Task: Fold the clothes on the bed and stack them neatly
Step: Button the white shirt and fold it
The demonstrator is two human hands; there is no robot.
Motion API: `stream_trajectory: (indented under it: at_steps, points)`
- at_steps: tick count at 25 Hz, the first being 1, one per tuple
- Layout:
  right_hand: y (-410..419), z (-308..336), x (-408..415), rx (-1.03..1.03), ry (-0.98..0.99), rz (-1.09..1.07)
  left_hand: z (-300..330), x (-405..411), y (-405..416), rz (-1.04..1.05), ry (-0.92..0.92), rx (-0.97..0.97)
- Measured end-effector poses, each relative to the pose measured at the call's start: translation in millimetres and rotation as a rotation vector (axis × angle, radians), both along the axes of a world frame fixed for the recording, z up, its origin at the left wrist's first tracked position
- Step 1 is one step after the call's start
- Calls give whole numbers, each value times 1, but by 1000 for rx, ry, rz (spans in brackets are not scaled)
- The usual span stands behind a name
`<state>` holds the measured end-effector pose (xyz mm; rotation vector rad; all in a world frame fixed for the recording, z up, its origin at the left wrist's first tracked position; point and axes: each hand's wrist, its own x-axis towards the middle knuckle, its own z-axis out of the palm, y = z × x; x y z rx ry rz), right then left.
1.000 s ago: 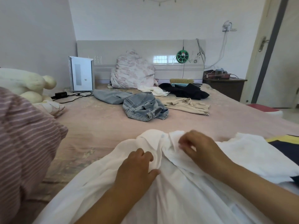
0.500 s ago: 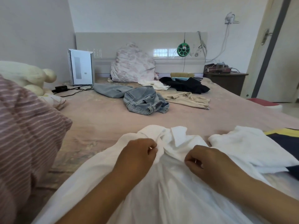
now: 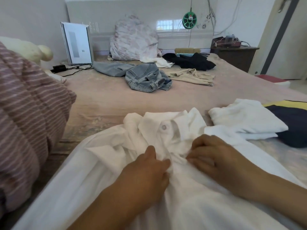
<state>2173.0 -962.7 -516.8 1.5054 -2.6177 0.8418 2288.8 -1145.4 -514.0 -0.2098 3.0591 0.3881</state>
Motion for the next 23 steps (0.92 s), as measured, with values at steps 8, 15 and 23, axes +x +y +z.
stream_trajectory:
  at_steps: [8, 15, 23]
  points:
    - [-54, 24, -63, 330, 89, -45, 24, -42, -35, 175, 265, 289]
    - [-79, 45, -105, 250, -345, 15, 31, -134, -84, -1, -70, 315]
    - [-96, 56, -160, 383, -68, -170, 53, -190, -129, 113, 8, 98]
